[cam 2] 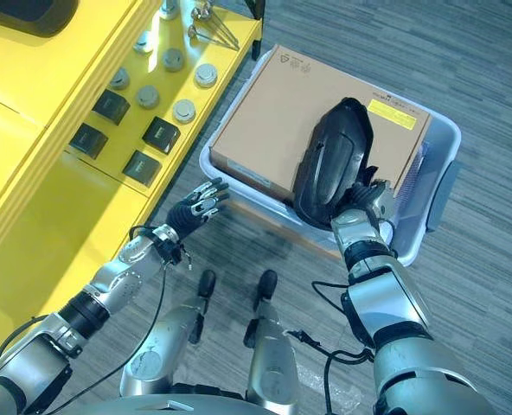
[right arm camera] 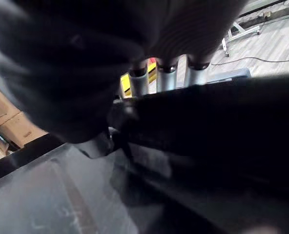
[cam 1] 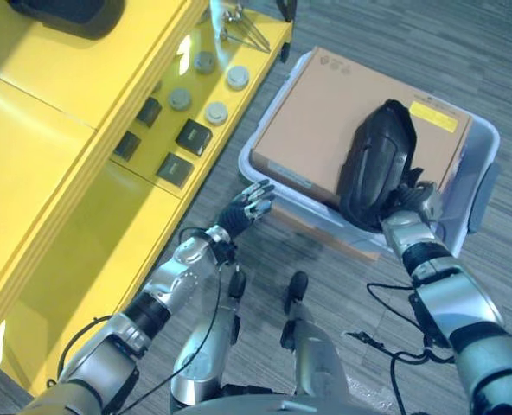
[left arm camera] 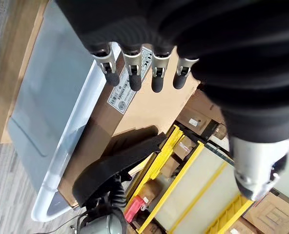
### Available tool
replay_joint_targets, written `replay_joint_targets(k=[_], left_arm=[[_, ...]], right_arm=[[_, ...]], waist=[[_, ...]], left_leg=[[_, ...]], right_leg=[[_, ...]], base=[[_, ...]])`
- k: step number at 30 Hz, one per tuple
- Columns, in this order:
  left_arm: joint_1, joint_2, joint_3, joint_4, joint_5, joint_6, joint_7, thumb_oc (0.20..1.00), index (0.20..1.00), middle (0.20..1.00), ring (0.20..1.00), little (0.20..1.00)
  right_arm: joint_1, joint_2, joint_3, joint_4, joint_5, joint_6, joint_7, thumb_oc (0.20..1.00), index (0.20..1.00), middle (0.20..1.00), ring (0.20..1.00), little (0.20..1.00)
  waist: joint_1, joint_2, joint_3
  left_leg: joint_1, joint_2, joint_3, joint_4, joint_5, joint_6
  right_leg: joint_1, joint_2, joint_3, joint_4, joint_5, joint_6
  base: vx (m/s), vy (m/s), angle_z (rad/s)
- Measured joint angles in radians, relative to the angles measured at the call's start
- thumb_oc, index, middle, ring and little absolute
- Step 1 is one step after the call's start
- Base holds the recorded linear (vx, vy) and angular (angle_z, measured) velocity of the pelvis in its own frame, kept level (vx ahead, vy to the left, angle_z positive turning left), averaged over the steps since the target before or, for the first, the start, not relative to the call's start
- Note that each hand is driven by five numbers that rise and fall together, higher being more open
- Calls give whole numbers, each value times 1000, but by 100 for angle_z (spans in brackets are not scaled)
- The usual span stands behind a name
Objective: Move parts from the plastic box to the shelf.
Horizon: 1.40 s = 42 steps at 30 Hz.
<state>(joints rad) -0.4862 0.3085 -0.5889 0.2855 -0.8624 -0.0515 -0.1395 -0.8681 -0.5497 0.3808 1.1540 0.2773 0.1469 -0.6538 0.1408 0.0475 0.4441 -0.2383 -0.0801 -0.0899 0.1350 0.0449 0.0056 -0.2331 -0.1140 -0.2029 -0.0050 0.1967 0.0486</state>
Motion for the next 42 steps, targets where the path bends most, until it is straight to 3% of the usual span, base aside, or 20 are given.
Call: replay_joint_targets(k=[5,12,16,18,21,27,31,42], left_arm=[[22,27,19,-55,0,-1,2,1000,1000,1000,1000,1000],[88,83,172,-354,1,18,6,1000,1000,1000,1000,1000],[81,86,201,-373,3,74,33,1000,1000,1000,1000,1000],[68,77,193,-350,6,102,48,1000,1000,1000,1000,1000],[26,49,191,-283,40,199,118,1000,1000,1000,1000,1000],[-114,-4,154,144,37,310,154,1000,1000,1000,1000,1000],[-118,-112,51,116,-1,342,185,1000,1000,1000,1000,1000],[-118,-127,15,133,25,357,229,1000,1000,1000,1000,1000]], right_arm=[[64,-3,-2,-155,29,-2,-7,200,200,200,200,200],[240,-22,-83,-537,-9,14,-10,200,200,200,200,200],[235,-39,-83,-591,-51,31,-1,200,200,200,200,200],[233,-39,-78,-591,-72,33,10,200,200,200,200,200],[231,-36,-68,-587,-96,33,54,200,200,200,200,200],[192,41,88,-585,-127,46,153,200,200,200,200,200],[187,144,128,-466,-125,50,150,200,200,200,200,200],[187,157,154,-471,-125,49,150,200,200,200,200,200]], waist=[[-6,0,1],[-18,-1,-2],[-33,-5,-66],[-36,-5,-106],[-40,-8,-182],[-103,-25,-280],[-98,-34,-306],[-92,-45,-333]], left_leg=[[45,1,3,-18,0,1],[196,2,6,-84,-8,1],[249,2,12,-112,-13,5],[268,4,15,-124,-8,12],[308,12,36,-157,-10,11],[349,25,65,-179,-13,9],[345,24,68,-180,-16,1],[340,25,72,-178,-17,1]], right_leg=[[39,0,3,-8,-2,2],[175,4,10,-48,-8,11],[218,7,23,-69,-5,11],[234,9,25,-77,-6,13],[251,16,38,-77,-16,18],[270,27,64,-77,-23,20],[265,28,80,-77,-28,25],[261,30,82,-77,-27,23]], base=[[30,-14,-2],[93,-24,-3],[83,-49,-7],[67,-46,-11],[48,-41,-14],[-9,-36,-17],[-40,-33,-7],[0,0,0]])
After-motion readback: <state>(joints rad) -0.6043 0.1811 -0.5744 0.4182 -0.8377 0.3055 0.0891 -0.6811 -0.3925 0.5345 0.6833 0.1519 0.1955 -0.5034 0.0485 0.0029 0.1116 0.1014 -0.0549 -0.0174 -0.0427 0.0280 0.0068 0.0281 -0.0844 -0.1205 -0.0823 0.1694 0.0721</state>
